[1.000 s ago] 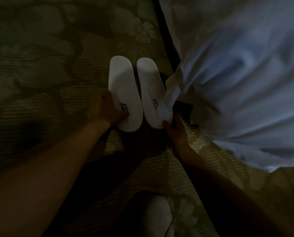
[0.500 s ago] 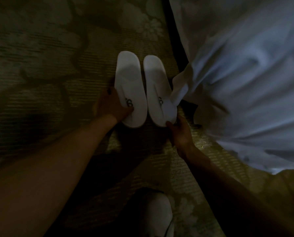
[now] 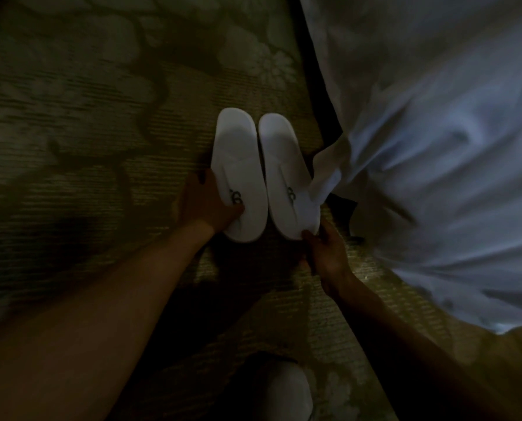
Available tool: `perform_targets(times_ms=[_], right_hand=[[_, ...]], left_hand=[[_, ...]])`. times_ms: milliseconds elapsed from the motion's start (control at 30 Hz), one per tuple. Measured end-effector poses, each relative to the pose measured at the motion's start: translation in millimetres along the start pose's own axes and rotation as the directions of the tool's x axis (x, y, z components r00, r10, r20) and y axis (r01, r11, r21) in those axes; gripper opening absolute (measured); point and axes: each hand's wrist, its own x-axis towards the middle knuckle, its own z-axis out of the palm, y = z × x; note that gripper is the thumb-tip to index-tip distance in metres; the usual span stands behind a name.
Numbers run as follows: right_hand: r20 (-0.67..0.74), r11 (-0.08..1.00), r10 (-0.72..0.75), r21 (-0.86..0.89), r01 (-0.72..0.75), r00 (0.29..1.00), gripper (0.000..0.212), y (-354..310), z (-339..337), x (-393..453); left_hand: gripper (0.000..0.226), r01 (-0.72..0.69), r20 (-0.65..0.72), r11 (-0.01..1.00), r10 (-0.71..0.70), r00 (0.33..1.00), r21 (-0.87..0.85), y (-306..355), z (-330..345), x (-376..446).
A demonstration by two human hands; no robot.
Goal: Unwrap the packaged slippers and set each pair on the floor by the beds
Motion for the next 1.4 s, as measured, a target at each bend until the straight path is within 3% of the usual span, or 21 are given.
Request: perform_targets(times_ms=[500, 833, 933, 1033, 1167, 1233, 1400], right_hand=[[0.008, 0.999, -0.042, 0.001, 0.042, 0.999, 0.045, -2, -1, -3], [0.002, 0.999, -0.015, -0.029, 0.015, 1.0, 0.054, -4, -2, -5], [-0.048, 0.987, -0.051, -0.153, 0.043, 0.998, 0.05, -3, -2, -4], [-0.219, 0.946, -0.103, -0.324, 0.027, 0.97, 0.047, 0, 2, -1], [-0.377, 0.923, -0.145, -0.384, -0.012, 0.915, 0.039, -13, 16, -13], [-0.339, 0.933, -0.102, -0.36, -0.028, 0.935, 0.037, -27, 24, -25], [-0.101, 0.961, 0.07, -0.259, -0.095, 0.992, 0.031, -64, 33, -52]], left_hand=[[0.087, -0.019, -0.057, 1.0, 0.018, 0.998, -0.024, 4, 1, -7], [0.081, -0.004, -0.073, 0.998, 0.008, 0.997, 0.062, 5, 0, -11], [0.074, -0.021, -0.092, 0.997, 0.028, 0.995, 0.075, 7, 1, -15], [0.066, 0.044, -0.178, 0.998, -0.053, 0.983, -0.052, 13, -3, -19], [0.056, 0.045, -0.206, 0.974, -0.092, 0.974, -0.221, 26, -18, -28], [0.047, 0.007, -0.206, 0.956, -0.071, 0.976, -0.294, 34, -29, -37], [0.015, 0.093, -0.116, 0.86, -0.173, 0.978, -0.501, 58, -50, -65]])
